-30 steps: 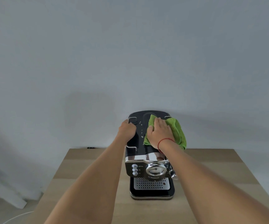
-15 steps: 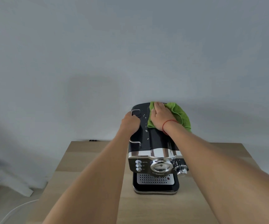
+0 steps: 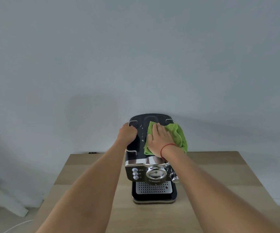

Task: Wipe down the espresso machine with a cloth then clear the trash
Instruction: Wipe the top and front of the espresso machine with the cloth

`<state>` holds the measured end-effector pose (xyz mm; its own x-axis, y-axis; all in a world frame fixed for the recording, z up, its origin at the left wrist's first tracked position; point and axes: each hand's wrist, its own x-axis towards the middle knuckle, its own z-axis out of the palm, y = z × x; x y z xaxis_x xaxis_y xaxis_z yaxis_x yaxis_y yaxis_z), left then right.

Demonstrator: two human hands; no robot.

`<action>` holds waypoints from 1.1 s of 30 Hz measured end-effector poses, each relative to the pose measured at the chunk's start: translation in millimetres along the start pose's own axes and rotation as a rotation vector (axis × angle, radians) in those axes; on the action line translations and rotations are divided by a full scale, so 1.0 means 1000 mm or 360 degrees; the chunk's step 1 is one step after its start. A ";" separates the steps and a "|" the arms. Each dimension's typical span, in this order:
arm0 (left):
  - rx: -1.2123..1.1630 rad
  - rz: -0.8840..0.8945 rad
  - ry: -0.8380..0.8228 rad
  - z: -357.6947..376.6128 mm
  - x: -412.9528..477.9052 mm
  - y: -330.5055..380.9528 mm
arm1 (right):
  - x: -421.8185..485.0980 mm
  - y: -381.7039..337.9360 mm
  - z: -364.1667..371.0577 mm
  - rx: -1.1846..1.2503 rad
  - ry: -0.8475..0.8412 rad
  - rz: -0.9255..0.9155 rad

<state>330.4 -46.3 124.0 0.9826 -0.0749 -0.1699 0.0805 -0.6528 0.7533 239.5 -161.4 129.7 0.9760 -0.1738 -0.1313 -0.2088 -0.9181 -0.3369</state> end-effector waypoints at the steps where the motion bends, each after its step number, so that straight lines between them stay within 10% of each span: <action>1: 0.0050 -0.0001 0.0014 -0.001 -0.005 0.002 | -0.006 0.000 -0.001 -0.0017 -0.0028 -0.0022; 11: 0.0128 0.0768 0.0245 0.028 -0.069 0.054 | -0.026 0.051 -0.057 -0.0075 0.0212 -0.0111; 21: 0.0972 0.0514 -0.0178 0.074 -0.086 0.063 | -0.024 0.099 -0.068 0.0108 0.0107 0.0131; 33: 0.0897 0.0143 -0.0220 0.039 -0.071 0.047 | -0.001 0.066 -0.055 0.0525 0.0144 0.0016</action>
<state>258.3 -101.0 147.3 0.9474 -0.2217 -0.2309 -0.1410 -0.9366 0.3208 227.8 -241.2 159.3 0.9723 -0.2267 -0.0578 -0.2128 -0.7540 -0.6215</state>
